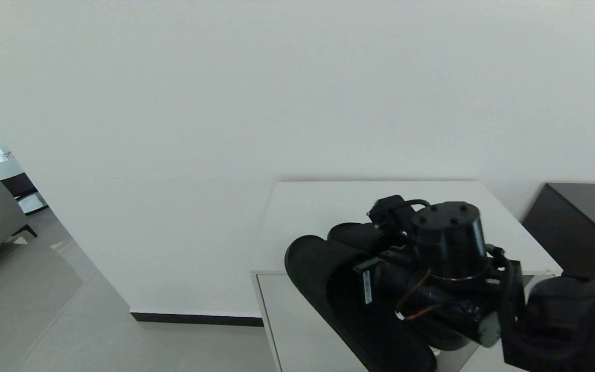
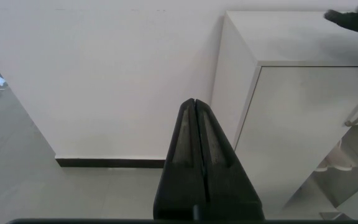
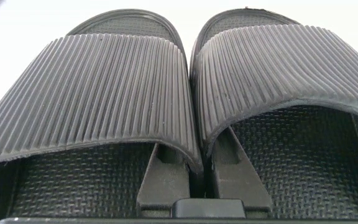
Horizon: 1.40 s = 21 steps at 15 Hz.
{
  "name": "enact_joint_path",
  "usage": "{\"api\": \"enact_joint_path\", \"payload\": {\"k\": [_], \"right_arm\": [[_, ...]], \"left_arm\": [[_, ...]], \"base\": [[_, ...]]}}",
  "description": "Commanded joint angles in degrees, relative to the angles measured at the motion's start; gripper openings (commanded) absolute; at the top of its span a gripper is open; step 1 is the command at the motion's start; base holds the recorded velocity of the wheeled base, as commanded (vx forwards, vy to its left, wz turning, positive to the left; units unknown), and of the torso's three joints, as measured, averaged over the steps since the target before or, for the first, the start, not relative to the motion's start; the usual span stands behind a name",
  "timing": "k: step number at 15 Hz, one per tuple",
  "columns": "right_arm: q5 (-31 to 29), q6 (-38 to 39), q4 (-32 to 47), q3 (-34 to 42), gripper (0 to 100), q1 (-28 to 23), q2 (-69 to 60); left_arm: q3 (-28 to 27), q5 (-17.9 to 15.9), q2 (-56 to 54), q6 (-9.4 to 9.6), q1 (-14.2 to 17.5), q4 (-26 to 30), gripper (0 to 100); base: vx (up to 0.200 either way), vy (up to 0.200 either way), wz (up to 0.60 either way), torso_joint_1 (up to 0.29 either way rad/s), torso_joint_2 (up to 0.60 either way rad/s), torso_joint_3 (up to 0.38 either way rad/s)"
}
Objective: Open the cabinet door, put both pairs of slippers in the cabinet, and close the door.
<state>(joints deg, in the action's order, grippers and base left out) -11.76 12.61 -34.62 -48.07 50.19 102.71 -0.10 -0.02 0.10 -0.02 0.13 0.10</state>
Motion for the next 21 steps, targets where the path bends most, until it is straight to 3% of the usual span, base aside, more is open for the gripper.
{"api": "enact_joint_path", "payload": {"k": [1,3,13,16,21], "right_arm": [[1.1,0.2,-0.1,3.3,0,1.4,-6.3],[1.5,1.1,-0.1,5.0,0,1.4,-6.7],[2.6,1.8,-3.0,11.0,0,2.8,-7.6],[6.6,1.5,-8.2,14.0,0,2.9,-7.4],[10.1,1.5,-9.1,15.0,0,3.0,-7.6]], "left_arm": [[0.0,-0.1,0.0,-0.06,0.0,0.0,0],[0.0,-0.1,0.0,0.02,0.0,0.0,0],[0.0,-0.1,0.0,0.02,0.0,0.0,0],[0.0,-0.1,0.0,-0.06,0.0,0.0,0],[0.0,-0.1,0.0,0.02,0.0,0.0,0]], "base": [[0.000,0.000,0.00,0.000,0.00,0.000],[0.000,0.000,0.00,0.000,0.00,0.000],[-0.200,0.000,0.00,0.002,0.00,0.002],[0.000,0.000,0.00,0.000,0.00,0.000],[0.000,0.000,0.00,0.000,0.00,0.000]]}}
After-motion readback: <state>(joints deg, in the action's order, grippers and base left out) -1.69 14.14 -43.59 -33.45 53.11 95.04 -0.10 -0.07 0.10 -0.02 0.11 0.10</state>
